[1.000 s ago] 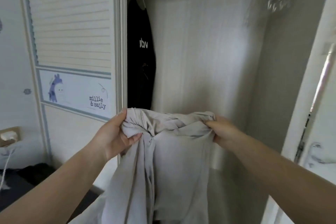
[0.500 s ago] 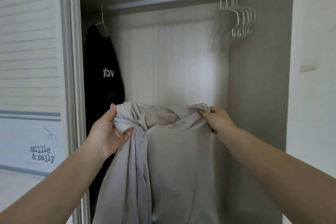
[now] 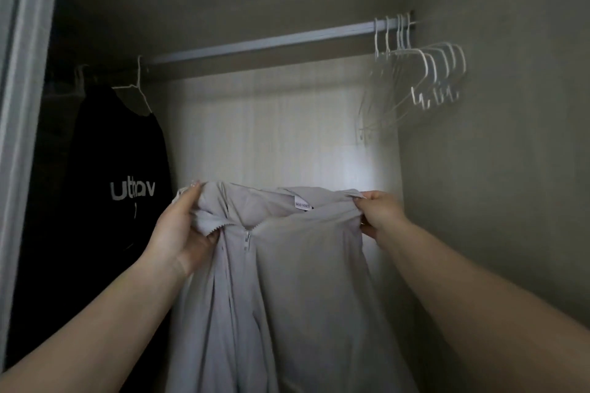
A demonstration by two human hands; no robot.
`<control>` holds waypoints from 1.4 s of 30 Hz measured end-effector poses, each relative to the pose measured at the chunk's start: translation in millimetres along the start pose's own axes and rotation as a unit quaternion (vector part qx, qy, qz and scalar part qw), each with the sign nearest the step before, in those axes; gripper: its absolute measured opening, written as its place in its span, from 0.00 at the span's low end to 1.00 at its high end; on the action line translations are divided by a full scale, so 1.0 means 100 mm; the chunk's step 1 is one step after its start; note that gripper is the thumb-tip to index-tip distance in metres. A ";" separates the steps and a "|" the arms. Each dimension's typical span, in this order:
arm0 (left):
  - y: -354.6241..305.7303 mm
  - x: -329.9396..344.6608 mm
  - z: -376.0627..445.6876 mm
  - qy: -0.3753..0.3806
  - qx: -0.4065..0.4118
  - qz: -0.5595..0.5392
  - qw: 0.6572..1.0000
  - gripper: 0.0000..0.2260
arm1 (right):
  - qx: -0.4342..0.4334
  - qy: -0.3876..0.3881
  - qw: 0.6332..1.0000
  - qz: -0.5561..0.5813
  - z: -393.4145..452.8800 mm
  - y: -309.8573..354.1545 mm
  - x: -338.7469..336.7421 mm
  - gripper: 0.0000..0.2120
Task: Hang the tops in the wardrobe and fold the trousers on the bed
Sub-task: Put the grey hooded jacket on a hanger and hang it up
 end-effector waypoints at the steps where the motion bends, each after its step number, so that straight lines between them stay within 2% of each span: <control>1: 0.00 0.01 0.09 -0.010 0.012 0.003 1.000 0.06 | 0.004 0.009 0.999 0.041 0.08 -0.01 0.04 0.09; 5: 0.03 0.05 0.41 -0.037 0.032 0.016 0.999 0.04 | -0.001 0.005 0.989 0.149 0.35 0.10 0.09 0.12; 9: 0.01 0.23 0.66 -0.028 0.058 -0.012 0.998 0.07 | -0.007 -0.019 0.979 0.203 0.54 0.27 0.15 0.09; 12: -0.02 0.40 0.80 0.013 0.051 -0.016 0.999 0.04 | -0.049 -0.025 0.984 0.170 0.62 0.44 0.18 0.12; 14: -0.05 0.51 0.88 0.042 0.042 -0.009 0.998 0.09 | -0.080 -0.019 0.988 0.127 0.64 0.57 0.20 0.12; 16: -0.10 0.60 1.00 0.061 0.034 -0.002 0.998 0.13 | -0.128 -0.021 0.991 0.041 0.66 0.76 0.23 0.11; 18: -0.17 0.66 1.13 0.057 0.040 -0.004 0.998 0.12 | -0.185 -0.036 0.979 -0.083 0.63 0.99 0.28 0.08; 19: -0.20 0.71 1.20 0.059 0.042 -0.010 0.997 0.10 | -0.226 -0.047 0.958 -0.170 0.60 1.16 0.31 0.06; 21: -0.24 0.82 1.30 0.066 0.049 -0.008 0.997 0.05 | -0.302 -0.061 0.887 -0.344 0.48 1.47 0.42 0.08; 24: -0.30 0.95 1.40 0.065 0.081 -0.008 0.995 0.08 | -0.402 -0.065 0.785 -0.467 0.24 1.93 0.59 0.13; 25: -0.30 0.99 1.43 0.073 0.081 -0.007 0.994 0.07 | -0.434 -0.089 0.740 -0.505 0.17 2.11 0.62 0.14; 26: -0.28 1.04 1.44 0.084 0.077 -0.004 0.994 0.06 | -0.460 -0.121 0.677 -0.561 0.10 2.29 0.64 0.14; 28: -0.26 1.10 1.44 0.092 0.068 0.006 0.993 0.04 | -0.468 -0.193 0.529 -0.681 0.02 2.58 0.62 0.16; 29: -0.26 1.12 1.44 0.093 0.070 0.010 0.993 0.04 | -0.447 -0.221 0.480 -0.721 0.01 2.70 0.57 0.16; 30: -0.26 1.14 1.44 0.094 0.073 0.011 0.993 0.04 | -0.415 -0.240 0.461 -0.747 0.02 2.80 0.49 0.17; 34: -0.21 1.19 1.39 0.104 0.061 0.007 0.993 0.05 | -0.290 -0.250 0.515 -0.767 0.05 2.92 0.16 0.16; 36: -0.20 1.19 1.37 0.109 0.051 0.005 0.993 0.05 | -0.264 -0.250 0.516 -0.776 0.06 2.87 0.10 0.17; 39: -0.20 1.16 1.36 0.114 0.044 0.007 0.992 0.05 | -0.261 -0.259 0.513 -0.776 0.11 2.79 0.07 0.18; 42: -0.21 1.08 1.36 0.103 0.050 0.024 0.993 0.06 | -0.320 -0.272 0.530 -0.736 0.12 2.82 0.08 0.18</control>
Point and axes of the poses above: each hand's wrist, its own z-axis towards the middle knuckle, its own x-axis out of the palm, y = z × x, the point moved 7 cm from there along z, towards the middle knuckle, and after that the axes turned 2 degrees about z, right-handed, at the moved point
